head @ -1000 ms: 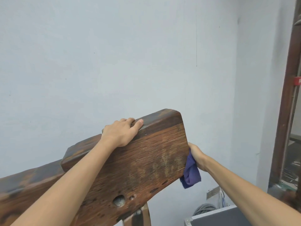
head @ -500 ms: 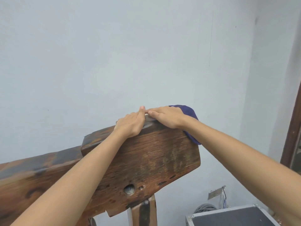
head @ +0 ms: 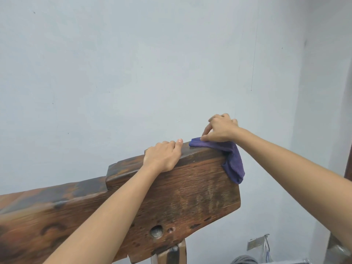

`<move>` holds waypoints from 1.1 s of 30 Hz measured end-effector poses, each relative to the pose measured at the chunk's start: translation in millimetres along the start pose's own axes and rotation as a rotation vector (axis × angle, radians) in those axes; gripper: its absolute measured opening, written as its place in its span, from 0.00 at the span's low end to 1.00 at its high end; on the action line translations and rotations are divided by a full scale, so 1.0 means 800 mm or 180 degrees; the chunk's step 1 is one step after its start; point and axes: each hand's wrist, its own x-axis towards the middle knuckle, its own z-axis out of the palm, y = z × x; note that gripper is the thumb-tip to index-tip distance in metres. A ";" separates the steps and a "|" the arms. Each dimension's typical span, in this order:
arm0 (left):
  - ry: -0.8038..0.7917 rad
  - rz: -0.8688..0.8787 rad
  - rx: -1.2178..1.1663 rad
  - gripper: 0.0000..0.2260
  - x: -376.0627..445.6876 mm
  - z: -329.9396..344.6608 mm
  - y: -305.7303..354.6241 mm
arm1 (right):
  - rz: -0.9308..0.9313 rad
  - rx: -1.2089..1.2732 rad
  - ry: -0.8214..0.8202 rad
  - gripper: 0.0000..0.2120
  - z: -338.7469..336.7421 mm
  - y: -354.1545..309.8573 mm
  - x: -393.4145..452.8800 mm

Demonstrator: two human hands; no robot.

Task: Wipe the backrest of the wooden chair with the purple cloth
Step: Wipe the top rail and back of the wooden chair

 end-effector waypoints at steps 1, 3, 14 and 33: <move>0.0021 0.0016 0.0052 0.26 0.001 0.001 0.000 | 0.0178 0.0233 -0.0214 0.22 0.004 0.016 0.001; 0.0045 0.0009 0.0149 0.29 0.001 0.005 0.001 | 0.0439 0.1116 -0.0537 0.35 0.022 0.040 -0.002; 0.0012 -0.0013 0.0269 0.32 0.000 -0.002 0.007 | 0.0118 0.0121 0.0697 0.28 0.069 -0.008 -0.033; 0.0020 0.0172 0.0390 0.37 -0.137 -0.083 -0.246 | -0.0692 -0.0148 0.0899 0.37 0.296 0.095 -0.167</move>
